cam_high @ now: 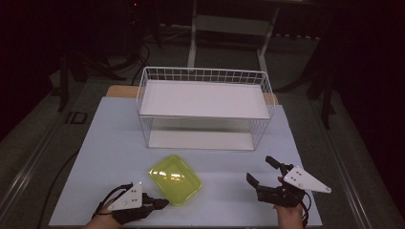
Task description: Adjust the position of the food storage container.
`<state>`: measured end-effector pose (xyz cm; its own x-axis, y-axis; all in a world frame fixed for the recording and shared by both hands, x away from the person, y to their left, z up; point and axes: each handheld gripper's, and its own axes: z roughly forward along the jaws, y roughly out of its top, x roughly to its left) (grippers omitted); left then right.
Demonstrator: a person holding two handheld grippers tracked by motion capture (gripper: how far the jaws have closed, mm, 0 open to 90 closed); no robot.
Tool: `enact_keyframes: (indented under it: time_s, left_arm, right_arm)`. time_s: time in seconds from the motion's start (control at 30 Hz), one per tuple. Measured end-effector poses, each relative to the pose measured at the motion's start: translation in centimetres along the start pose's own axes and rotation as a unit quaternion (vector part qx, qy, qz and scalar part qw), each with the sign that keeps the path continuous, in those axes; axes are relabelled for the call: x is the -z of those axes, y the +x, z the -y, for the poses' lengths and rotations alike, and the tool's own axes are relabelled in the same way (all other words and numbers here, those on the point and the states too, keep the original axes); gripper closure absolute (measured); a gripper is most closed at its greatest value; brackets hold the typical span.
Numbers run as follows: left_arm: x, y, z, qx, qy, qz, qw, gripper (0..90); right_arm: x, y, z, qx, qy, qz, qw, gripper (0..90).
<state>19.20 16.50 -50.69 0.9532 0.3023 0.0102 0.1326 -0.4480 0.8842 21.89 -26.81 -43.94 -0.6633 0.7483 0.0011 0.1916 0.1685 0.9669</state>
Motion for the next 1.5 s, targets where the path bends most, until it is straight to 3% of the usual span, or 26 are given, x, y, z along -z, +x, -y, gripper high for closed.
enact_keyframes:
  time_s: [0.13,0.2,0.53,0.87,0.9,1.1,1.23,1.33,1.37,1.43,1.5]
  left_arm:
    - [-0.9,0.3,0.0,-0.012,0.022,-0.003,0.9997,90.0]
    - [-1.4,0.4,0.1,-0.007,0.026,-0.008,0.9996,90.0]
    - [-3.6,1.0,-0.5,-0.001,0.018,-0.011,0.9998,90.0]
    - [-6.2,1.7,-1.4,0.023,0.014,-0.021,0.9994,90.0]
    - [-6.7,1.7,-1.5,0.017,0.016,-0.026,0.9994,90.0]
    - [-7.4,1.8,-2.0,0.036,0.007,-0.033,0.9988,90.0]
    - [-6.5,1.7,-2.4,0.035,-0.006,-0.034,0.9988,90.0]
    - [-4.6,2.1,-2.9,0.021,-0.017,-0.055,0.9981,90.0]
    - [-3.1,3.0,-2.8,0.016,-0.019,-0.081,0.9964,90.0]
    - [-1.5,4.1,-2.5,0.017,-0.018,-0.107,0.9940,90.0]
    - [-0.8,4.7,-2.2,0.023,-0.017,-0.116,0.9929,90.0]
  right_arm:
    - [-0.1,0.0,0.0,-0.003,0.002,-0.005,1.0000,12.7]
    - [-0.1,0.0,0.0,-0.002,0.003,-0.007,1.0000,13.2]
    - [-0.1,-0.1,0.0,-0.002,0.002,-0.011,0.9999,13.3]
    - [0.0,0.0,0.0,0.002,0.002,-0.012,0.9999,13.3]
    - [0.0,0.0,0.0,0.002,0.003,-0.012,0.9999,13.3]
    - [0.0,0.0,0.0,0.004,0.005,-0.014,0.9999,13.3]
    - [0.0,0.0,0.0,0.004,0.005,-0.014,0.9999,13.3]
    - [0.0,0.0,0.0,0.005,0.004,-0.015,0.9999,13.3]
    - [0.0,0.0,0.0,0.005,0.005,-0.015,0.9999,13.3]
    - [-0.1,0.0,0.0,0.005,0.005,-0.017,0.9998,13.3]
    - [-0.1,0.0,0.0,0.006,0.006,-0.016,0.9998,13.3]
